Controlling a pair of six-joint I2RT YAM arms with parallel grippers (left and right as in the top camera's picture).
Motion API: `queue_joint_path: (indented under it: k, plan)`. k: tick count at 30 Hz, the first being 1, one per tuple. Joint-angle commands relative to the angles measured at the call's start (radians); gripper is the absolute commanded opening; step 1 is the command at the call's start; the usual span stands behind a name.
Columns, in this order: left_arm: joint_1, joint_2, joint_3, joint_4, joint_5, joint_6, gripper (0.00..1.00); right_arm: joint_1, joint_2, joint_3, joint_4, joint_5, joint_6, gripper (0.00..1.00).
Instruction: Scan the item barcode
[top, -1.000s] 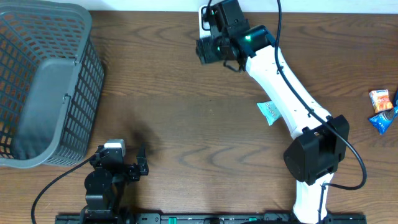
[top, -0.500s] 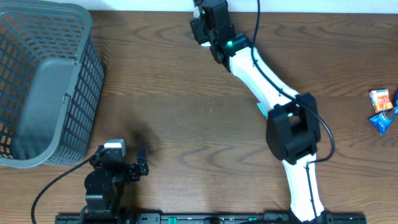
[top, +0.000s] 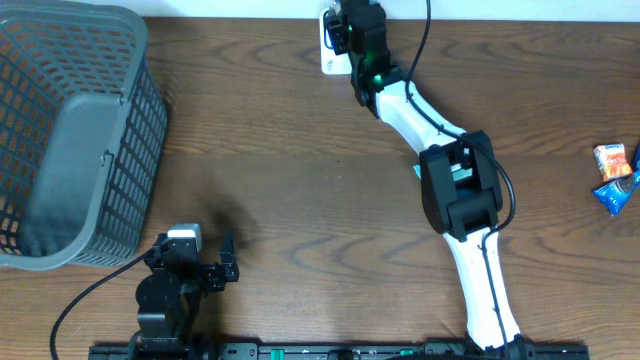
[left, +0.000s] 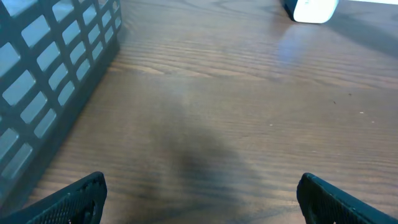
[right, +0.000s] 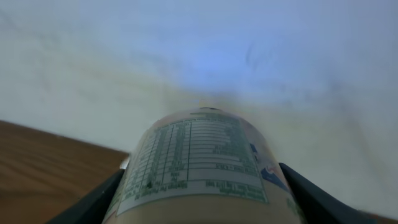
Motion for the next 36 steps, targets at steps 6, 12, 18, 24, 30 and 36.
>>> queue_joint_path:
  k: [6,12,18,24,30,36]
  plan:
    - [0.005,-0.002,-0.015,0.0,-0.007,0.017,0.98,0.014,-0.01,0.023,0.023,-0.004,-0.001,0.41]
    - [0.005,-0.002,-0.015,0.0,-0.007,0.017,0.98,0.009,-0.142,0.023,-0.15,-0.003,0.045,0.38]
    - [0.005,-0.002,-0.015,0.0,-0.007,0.017,0.98,0.0,-0.344,0.023,-0.508,-0.007,0.103,0.37]
    - [0.005,-0.002,-0.015,0.0,-0.007,0.017,0.98,-0.063,-0.517,0.023,-0.979,-0.041,0.223,0.38]
    - [0.005,-0.002,-0.015,0.0,-0.007,0.017,0.98,-0.224,-0.544,0.019,-1.342,-0.087,0.323,0.39]
    - [0.005,-0.002,-0.015,0.0,-0.007,0.017,0.98,-0.468,-0.513,-0.046,-1.48,-0.154,0.344,0.43]
